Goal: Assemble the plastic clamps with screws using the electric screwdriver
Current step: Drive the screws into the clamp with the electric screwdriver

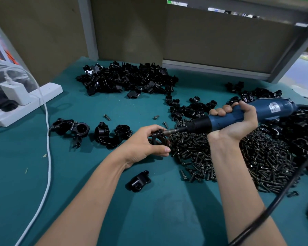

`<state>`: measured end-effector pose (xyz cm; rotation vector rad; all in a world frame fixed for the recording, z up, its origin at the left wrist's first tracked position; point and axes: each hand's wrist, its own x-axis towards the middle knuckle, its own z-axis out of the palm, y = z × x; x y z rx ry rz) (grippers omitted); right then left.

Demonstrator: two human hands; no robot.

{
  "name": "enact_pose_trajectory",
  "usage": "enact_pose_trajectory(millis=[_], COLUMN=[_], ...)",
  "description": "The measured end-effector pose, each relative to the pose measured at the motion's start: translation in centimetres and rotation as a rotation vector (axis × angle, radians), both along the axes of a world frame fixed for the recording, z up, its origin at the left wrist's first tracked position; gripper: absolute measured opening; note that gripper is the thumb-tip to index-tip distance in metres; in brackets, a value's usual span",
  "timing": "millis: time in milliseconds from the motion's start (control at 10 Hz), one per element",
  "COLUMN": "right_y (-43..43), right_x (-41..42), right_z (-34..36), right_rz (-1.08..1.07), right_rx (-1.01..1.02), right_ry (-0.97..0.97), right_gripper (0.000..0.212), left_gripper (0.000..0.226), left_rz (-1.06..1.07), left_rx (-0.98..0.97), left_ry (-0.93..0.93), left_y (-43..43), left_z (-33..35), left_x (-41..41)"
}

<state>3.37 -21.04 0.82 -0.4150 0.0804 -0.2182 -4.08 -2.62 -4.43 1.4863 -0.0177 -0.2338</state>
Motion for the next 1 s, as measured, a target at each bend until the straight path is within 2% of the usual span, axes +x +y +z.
enact_pose_trajectory(millis=[1000], right_y=[0.52], right_x=[-0.33], right_z=[-0.66], right_rz=[-0.018], right_rx=[0.036], right_ry=[0.058], right_gripper=[0.021], left_gripper=[0.034], left_rz=[-0.021], left_rx=[0.097], left_ry=[-0.051], left_y=[0.62], left_z=[-0.46], left_x=[0.25])
